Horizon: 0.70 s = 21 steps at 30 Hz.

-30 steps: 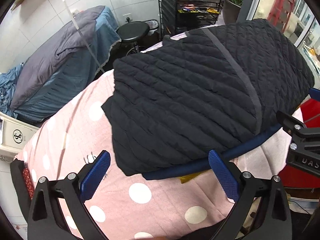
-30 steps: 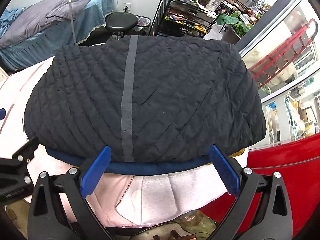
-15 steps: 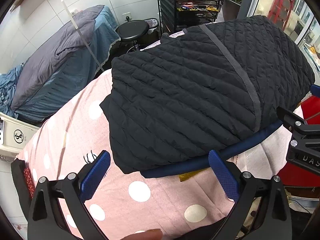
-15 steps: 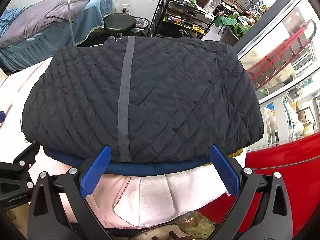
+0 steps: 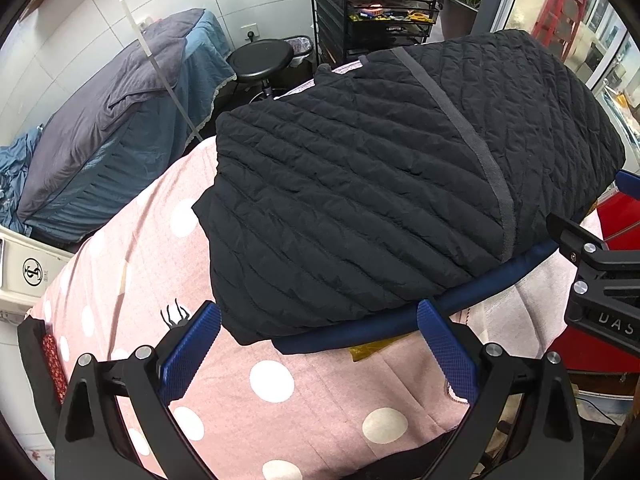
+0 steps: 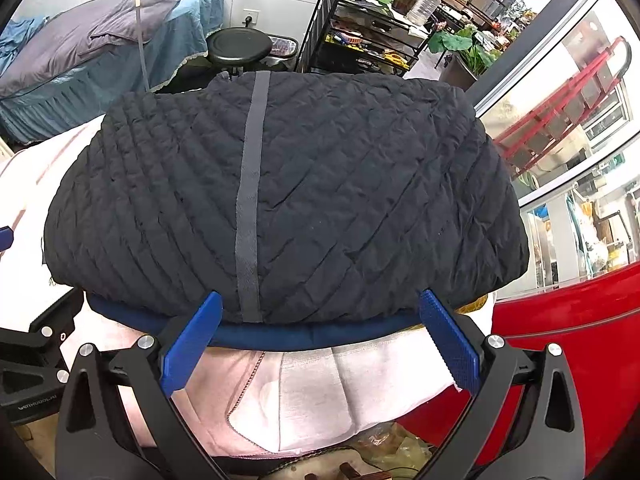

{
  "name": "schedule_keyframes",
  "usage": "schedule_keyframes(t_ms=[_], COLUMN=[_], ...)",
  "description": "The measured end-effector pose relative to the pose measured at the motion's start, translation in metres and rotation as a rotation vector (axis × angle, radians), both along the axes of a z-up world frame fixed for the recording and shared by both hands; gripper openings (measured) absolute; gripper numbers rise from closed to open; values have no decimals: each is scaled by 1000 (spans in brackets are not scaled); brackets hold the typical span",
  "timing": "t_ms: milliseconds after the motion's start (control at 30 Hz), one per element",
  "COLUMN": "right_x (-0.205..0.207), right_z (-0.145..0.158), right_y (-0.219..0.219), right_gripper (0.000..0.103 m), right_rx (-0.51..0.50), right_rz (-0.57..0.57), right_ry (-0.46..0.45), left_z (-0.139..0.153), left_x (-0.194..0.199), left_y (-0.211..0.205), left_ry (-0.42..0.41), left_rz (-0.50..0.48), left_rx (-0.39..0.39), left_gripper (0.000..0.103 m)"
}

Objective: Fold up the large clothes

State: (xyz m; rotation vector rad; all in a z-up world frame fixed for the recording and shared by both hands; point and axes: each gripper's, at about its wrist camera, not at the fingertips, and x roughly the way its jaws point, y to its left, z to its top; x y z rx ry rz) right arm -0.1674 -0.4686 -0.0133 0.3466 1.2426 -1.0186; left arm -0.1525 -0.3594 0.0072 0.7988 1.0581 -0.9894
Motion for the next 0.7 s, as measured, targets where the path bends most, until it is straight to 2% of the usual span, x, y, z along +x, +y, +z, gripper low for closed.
schedule_keyframes(t_ms=[200,700], right_x=[-2,-5], right_z=[0,-3], right_y=[1,3], right_gripper=[97,97], right_rx=[2,8], right_rz=[-5,-9], right_ry=[1,7], left_z=[4,0], left_x=[-4,-9], left_y=[4,1], left_ry=[11,12], left_rz=[-11,-28], left_rx=[-41,-4], left_gripper=[97,97])
